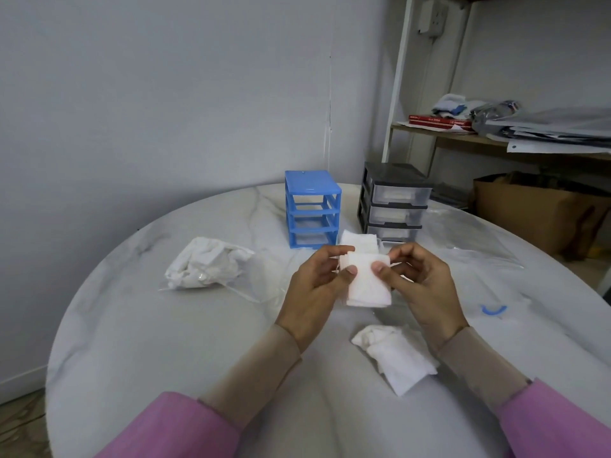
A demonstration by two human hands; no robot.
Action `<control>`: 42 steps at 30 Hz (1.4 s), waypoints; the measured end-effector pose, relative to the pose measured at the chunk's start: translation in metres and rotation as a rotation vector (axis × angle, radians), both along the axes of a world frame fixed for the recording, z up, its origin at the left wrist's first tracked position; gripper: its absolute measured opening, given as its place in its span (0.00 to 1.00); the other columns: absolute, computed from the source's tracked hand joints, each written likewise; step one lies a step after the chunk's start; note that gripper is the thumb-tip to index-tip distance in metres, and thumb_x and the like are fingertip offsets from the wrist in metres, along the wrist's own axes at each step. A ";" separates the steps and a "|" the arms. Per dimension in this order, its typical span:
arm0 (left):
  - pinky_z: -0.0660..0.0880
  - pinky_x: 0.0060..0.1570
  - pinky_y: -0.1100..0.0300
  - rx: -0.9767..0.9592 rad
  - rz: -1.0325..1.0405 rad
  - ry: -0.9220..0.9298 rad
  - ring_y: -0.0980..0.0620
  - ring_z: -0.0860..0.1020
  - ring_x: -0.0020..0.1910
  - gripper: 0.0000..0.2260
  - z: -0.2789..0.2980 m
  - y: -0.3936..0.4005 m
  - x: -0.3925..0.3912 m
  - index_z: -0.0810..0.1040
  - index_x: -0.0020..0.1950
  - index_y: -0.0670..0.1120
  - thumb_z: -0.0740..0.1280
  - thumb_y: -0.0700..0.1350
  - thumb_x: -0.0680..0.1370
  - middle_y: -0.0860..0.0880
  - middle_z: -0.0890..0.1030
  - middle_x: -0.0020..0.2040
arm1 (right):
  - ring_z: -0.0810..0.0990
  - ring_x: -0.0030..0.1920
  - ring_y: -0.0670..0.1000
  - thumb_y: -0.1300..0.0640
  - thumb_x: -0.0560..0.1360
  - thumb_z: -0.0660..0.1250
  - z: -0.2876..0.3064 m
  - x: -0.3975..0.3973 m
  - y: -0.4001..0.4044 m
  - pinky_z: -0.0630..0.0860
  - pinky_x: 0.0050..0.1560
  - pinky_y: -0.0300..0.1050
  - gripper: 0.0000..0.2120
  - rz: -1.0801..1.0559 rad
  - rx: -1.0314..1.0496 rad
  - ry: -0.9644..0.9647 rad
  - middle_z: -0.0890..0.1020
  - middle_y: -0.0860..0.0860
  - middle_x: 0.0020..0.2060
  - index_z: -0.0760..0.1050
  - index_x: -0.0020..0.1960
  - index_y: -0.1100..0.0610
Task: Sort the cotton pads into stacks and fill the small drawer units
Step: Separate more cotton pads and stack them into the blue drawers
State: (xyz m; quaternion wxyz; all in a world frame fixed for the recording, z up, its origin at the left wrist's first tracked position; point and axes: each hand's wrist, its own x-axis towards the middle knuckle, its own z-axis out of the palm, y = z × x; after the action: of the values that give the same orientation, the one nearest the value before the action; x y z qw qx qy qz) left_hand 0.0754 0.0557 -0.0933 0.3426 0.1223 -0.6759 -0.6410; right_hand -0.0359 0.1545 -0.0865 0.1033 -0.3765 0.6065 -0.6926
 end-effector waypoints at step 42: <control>0.74 0.53 0.63 -0.227 0.246 -0.152 0.50 0.76 0.53 0.15 -0.007 -0.006 0.002 0.80 0.40 0.55 0.68 0.33 0.73 0.49 0.80 0.52 | 0.77 0.41 0.50 0.66 0.74 0.67 0.012 -0.019 0.020 0.75 0.47 0.44 0.07 0.185 0.460 0.489 0.78 0.49 0.43 0.73 0.46 0.55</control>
State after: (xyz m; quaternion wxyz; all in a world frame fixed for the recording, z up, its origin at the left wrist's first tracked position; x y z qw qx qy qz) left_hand 0.0776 0.0493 -0.1004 0.3777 0.2126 -0.7480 -0.5026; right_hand -0.0545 0.1743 -0.0744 0.0994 -0.5515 0.7170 -0.4146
